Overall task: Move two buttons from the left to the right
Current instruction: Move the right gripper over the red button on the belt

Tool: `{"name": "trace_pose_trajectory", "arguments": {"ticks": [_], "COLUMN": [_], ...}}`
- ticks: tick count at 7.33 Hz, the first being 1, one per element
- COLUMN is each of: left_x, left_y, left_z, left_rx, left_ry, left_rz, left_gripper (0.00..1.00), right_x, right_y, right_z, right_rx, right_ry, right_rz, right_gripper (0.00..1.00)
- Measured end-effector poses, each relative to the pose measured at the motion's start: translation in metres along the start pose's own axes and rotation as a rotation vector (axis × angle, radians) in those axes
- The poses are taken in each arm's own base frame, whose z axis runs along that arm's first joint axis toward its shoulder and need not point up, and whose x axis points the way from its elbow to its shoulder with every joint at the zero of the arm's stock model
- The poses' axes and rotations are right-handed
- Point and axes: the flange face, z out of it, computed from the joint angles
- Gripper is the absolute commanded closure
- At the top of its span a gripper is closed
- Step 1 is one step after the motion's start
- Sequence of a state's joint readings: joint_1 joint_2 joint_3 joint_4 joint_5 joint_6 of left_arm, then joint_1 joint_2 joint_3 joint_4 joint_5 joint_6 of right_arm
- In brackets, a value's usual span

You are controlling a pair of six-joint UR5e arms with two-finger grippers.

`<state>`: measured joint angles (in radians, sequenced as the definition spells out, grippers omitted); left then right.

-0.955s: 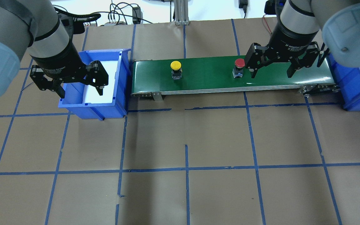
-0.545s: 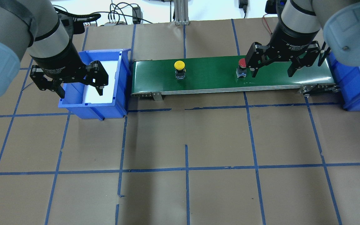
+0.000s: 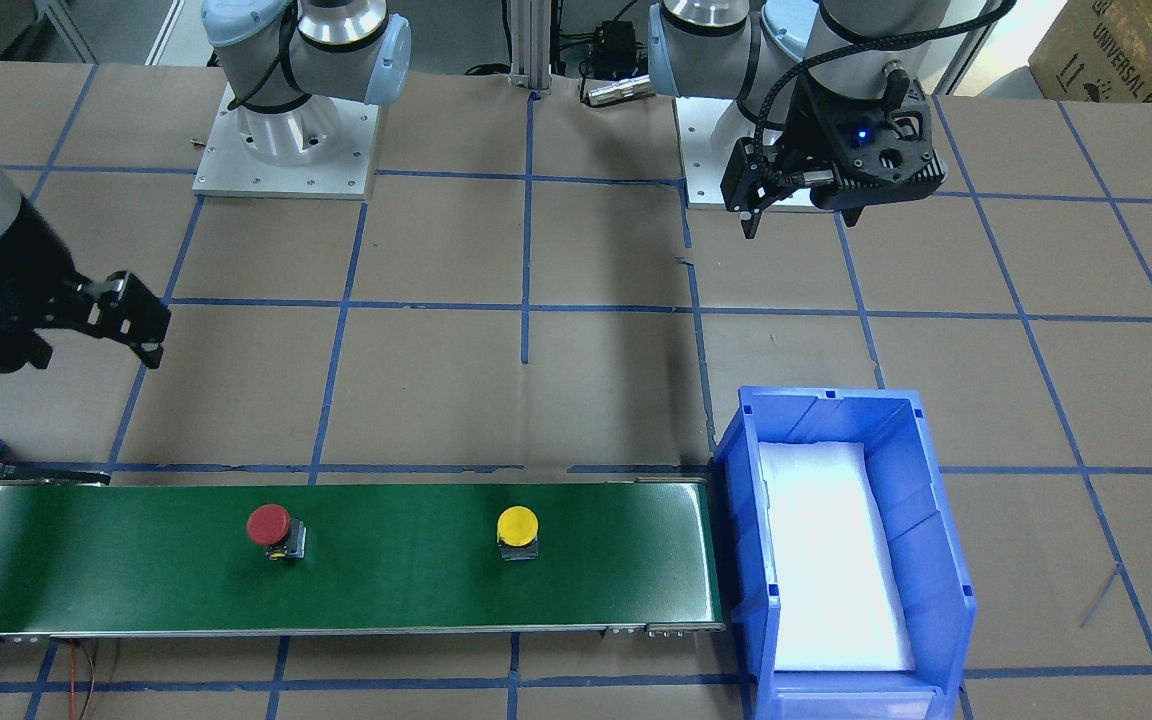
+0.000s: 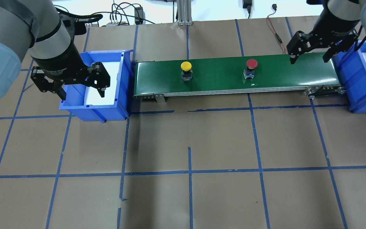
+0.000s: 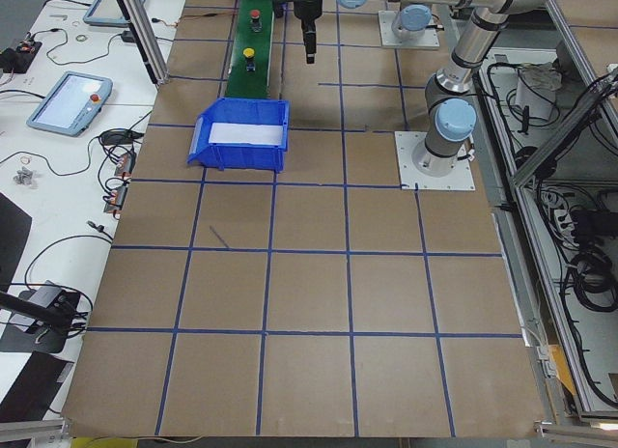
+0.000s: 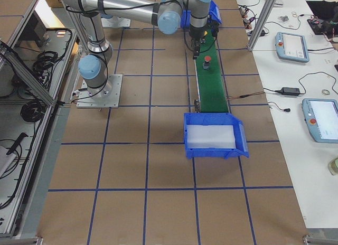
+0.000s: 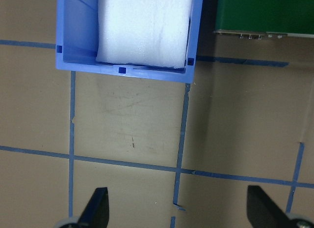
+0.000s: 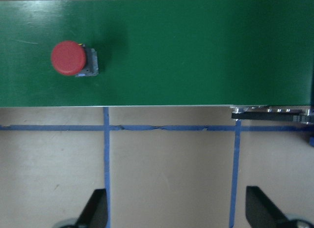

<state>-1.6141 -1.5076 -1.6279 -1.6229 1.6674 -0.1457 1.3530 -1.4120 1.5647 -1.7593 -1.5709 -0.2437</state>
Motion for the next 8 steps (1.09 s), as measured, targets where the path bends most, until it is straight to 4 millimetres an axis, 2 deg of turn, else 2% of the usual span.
{"name": "trace_pose_trajectory", "arguments": {"ticks": [1,4,6,8], "left_x": [0.000,0.001,0.001,0.001], "left_y": [-0.001,-0.002,-0.002,-0.002], "left_z": [0.001,0.002,0.003,0.003], "left_rx": [-0.002,-0.006,-0.006,-0.007], "left_ry": [0.000,-0.001,-0.001,-0.002], "left_rz": [0.001,0.002,0.002,0.002], "left_gripper": [0.00,0.00,0.00,0.00], "right_x": [0.017,0.038,0.041,0.040], "right_y": [-0.021,-0.079,-0.089,-0.086], "right_z": [0.023,0.076,0.111,0.128], "right_rx": [0.016,0.024,-0.015,-0.043], "right_ry": [0.018,0.020,0.004,-0.007], "right_rz": [-0.015,-0.024,-0.072,-0.094], "right_gripper": [0.00,0.00,0.00,0.00]}}
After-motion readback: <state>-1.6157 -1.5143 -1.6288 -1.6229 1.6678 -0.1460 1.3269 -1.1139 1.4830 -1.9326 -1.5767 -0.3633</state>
